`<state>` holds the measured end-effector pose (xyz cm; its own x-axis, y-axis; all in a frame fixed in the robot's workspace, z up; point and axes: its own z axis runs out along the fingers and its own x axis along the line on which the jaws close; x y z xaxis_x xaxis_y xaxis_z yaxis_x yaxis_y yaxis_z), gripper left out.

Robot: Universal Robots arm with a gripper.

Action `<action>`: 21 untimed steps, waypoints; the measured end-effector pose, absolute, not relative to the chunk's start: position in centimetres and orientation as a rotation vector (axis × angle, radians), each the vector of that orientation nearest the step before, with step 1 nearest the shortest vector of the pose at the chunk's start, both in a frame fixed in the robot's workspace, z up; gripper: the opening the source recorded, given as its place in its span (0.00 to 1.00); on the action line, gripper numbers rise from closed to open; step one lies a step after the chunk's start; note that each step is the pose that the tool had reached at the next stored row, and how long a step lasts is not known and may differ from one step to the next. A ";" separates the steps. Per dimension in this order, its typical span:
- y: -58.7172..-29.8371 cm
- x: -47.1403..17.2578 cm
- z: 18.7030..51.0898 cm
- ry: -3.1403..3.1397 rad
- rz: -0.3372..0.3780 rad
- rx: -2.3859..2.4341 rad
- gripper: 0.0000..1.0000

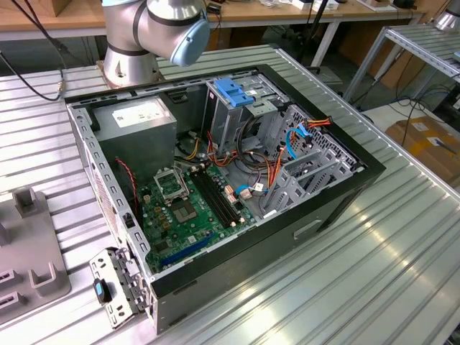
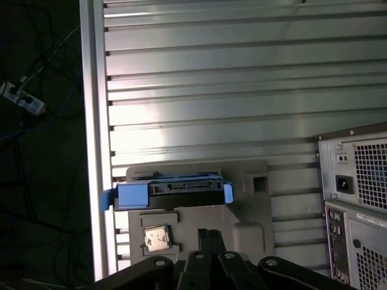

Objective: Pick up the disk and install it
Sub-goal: 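Reach for the disk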

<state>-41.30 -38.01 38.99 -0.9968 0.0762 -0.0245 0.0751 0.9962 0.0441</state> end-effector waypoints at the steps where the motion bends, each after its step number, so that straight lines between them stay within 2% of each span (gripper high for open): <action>1: -38.0 -41.5 39.0 3.112 0.067 0.118 0.11; 9: -37.8 -41.9 39.0 3.112 0.067 0.118 0.11; 21: -36.0 -42.2 38.7 3.112 0.067 0.118 0.11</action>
<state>-42.25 -36.00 38.70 -0.9968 0.0762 -0.0245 0.0751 0.9962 0.0438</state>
